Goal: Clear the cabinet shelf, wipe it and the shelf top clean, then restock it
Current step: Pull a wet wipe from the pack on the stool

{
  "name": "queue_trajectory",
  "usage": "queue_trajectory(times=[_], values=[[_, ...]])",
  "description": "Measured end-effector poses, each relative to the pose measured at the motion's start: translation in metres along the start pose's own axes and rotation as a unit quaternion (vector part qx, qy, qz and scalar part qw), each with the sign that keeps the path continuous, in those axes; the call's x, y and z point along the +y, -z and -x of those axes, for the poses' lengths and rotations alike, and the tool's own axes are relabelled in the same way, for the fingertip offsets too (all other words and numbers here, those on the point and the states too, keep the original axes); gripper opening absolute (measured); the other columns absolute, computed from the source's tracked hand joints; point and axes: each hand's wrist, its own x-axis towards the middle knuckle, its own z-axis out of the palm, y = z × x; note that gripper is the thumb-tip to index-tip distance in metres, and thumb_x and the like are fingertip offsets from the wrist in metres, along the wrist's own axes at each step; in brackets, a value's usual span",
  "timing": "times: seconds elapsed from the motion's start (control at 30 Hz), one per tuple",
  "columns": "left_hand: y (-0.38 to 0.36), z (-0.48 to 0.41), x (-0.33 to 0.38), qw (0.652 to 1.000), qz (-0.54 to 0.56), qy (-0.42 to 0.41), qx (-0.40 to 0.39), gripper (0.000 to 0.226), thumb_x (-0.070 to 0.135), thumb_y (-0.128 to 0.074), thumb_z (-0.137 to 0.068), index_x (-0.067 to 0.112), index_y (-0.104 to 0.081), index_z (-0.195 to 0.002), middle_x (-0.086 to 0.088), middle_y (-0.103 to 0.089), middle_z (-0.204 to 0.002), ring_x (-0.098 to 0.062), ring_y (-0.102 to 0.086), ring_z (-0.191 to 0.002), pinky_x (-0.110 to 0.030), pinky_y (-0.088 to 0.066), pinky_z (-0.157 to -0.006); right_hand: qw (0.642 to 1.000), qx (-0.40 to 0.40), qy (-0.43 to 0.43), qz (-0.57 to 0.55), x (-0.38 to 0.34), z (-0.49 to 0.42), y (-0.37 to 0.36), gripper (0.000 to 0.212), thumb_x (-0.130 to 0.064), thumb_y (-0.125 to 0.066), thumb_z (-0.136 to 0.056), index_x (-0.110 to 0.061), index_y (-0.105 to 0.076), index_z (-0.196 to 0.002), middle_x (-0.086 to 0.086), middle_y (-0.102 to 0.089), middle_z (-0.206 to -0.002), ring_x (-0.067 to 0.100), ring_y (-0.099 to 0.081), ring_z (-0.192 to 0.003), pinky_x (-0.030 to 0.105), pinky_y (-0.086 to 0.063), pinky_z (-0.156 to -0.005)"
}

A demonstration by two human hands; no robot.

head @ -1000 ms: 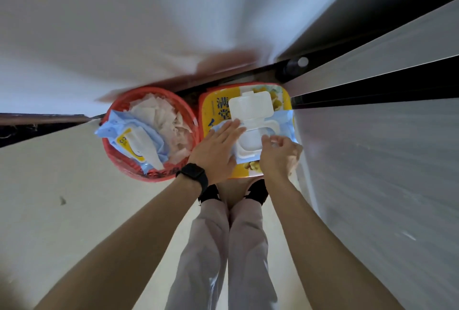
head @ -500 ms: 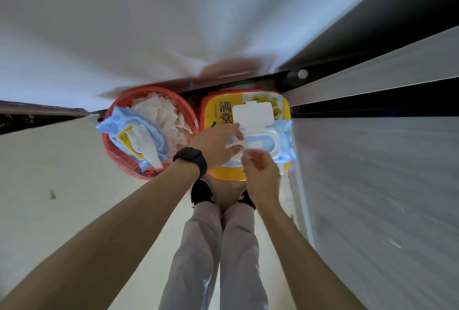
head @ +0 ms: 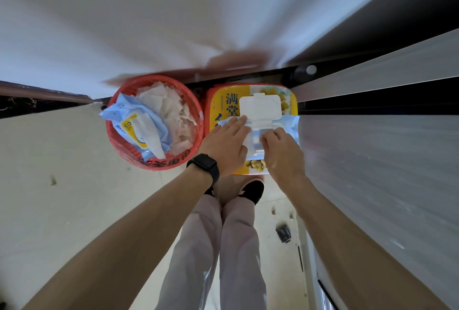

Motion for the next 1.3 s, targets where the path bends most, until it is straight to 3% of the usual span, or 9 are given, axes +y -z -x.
queue_trajectory(times=[0.13,0.27,0.5,0.63,0.83,0.93,1.03,1.2,1.3], values=[[0.002,0.004,0.002,1.000,-0.005,-0.024,-0.019,0.067,0.019,-0.042,-0.091,0.035,-0.021,-0.152,-0.003,-0.005,-0.166,-0.024,-0.005,-0.152,-0.046,-0.018,-0.121,0.998,-0.050,-0.013,0.032,-0.009,-0.007,0.003,0.011,-0.005,-0.053,-0.091,-0.006,-0.056,-0.101,0.009,-0.055,-0.101,0.027,-0.055,-0.084,0.034,-0.038,-0.052],[0.003,0.007,-0.002,0.998,0.053,-0.019,-0.010,0.056,0.023,-0.051,-0.087,0.032,-0.039,-0.140,0.000,-0.009,-0.165,-0.021,-0.007,-0.152,-0.045,-0.018,-0.121,0.996,-0.065,-0.028,-0.058,-0.002,-0.005,0.007,0.011,-0.005,-0.049,-0.090,-0.008,-0.051,-0.101,0.007,-0.050,-0.104,0.023,-0.050,-0.085,0.034,-0.037,-0.062],[-0.005,0.006,-0.006,0.999,-0.009,-0.031,-0.031,0.072,0.071,-0.052,-0.083,0.027,-0.038,-0.138,0.004,0.000,-0.166,-0.018,-0.002,-0.152,-0.046,-0.010,-0.123,0.991,-0.047,-0.042,-0.117,0.019,0.013,0.009,0.016,-0.020,-0.040,-0.103,-0.008,-0.051,-0.101,0.004,-0.049,-0.100,0.025,-0.055,-0.089,0.032,-0.041,-0.070],[-0.008,0.002,0.001,1.000,0.010,-0.004,-0.002,0.054,0.058,-0.050,-0.093,0.021,-0.043,-0.133,0.002,-0.006,-0.166,-0.019,-0.005,-0.152,-0.044,-0.009,-0.123,0.990,-0.004,-0.010,-0.141,0.016,0.014,0.010,0.025,-0.029,-0.060,-0.095,-0.018,-0.056,-0.117,0.002,-0.054,-0.113,0.015,-0.059,-0.086,0.029,-0.047,-0.065],[-0.017,-0.002,0.010,1.000,-0.005,0.026,0.016,0.049,0.043,-0.052,-0.097,0.019,-0.038,-0.138,0.000,-0.006,-0.166,-0.022,-0.006,-0.152,-0.046,-0.008,-0.123,0.989,0.028,-0.039,-0.140,0.007,0.007,0.009,0.012,-0.020,-0.056,-0.099,-0.012,-0.063,-0.096,0.000,-0.058,-0.103,0.017,-0.061,-0.084,0.022,-0.040,-0.063],[-0.015,-0.004,0.011,0.999,-0.012,0.036,0.013,0.051,0.043,-0.051,-0.096,0.020,-0.037,-0.139,0.000,-0.007,-0.166,-0.021,-0.007,-0.152,-0.046,-0.008,-0.123,0.963,0.013,-0.112,-0.244,-0.009,0.013,0.021,0.015,-0.020,-0.048,-0.101,-0.008,-0.057,-0.099,-0.003,-0.053,-0.103,0.014,-0.054,-0.094,0.011,-0.033,-0.072],[-0.014,-0.005,0.011,0.999,-0.021,0.047,0.001,0.052,0.045,-0.049,-0.097,0.020,-0.036,-0.140,0.001,-0.005,-0.166,-0.019,-0.006,-0.152,-0.047,-0.009,-0.123,0.908,0.044,-0.197,-0.367,-0.020,0.038,0.050,0.010,-0.023,-0.045,-0.103,-0.020,-0.052,-0.097,-0.006,-0.057,-0.107,0.008,-0.053,-0.095,0.004,-0.037,-0.075],[-0.012,-0.007,0.013,0.998,-0.022,0.062,-0.010,0.054,0.044,-0.052,-0.096,0.019,-0.037,-0.141,0.003,-0.004,-0.166,-0.017,-0.005,-0.152,-0.048,-0.010,-0.122,0.810,0.134,-0.323,-0.472,-0.006,0.094,0.083,0.013,-0.026,-0.047,-0.102,-0.027,-0.052,-0.090,0.000,-0.067,-0.098,0.020,-0.067,-0.092,0.034,-0.051,-0.082],[-0.006,-0.007,0.022,0.996,-0.044,0.075,-0.029,0.064,0.042,-0.052,-0.097,0.014,-0.028,-0.148,0.000,-0.004,-0.166,-0.021,-0.006,-0.152,-0.050,-0.012,-0.121,0.803,0.183,-0.345,-0.450,-0.003,0.125,0.099,0.018,-0.020,-0.047,-0.102,-0.028,-0.049,-0.087,0.001,-0.063,-0.089,0.024,-0.063,-0.086,0.037,-0.049,-0.080]])
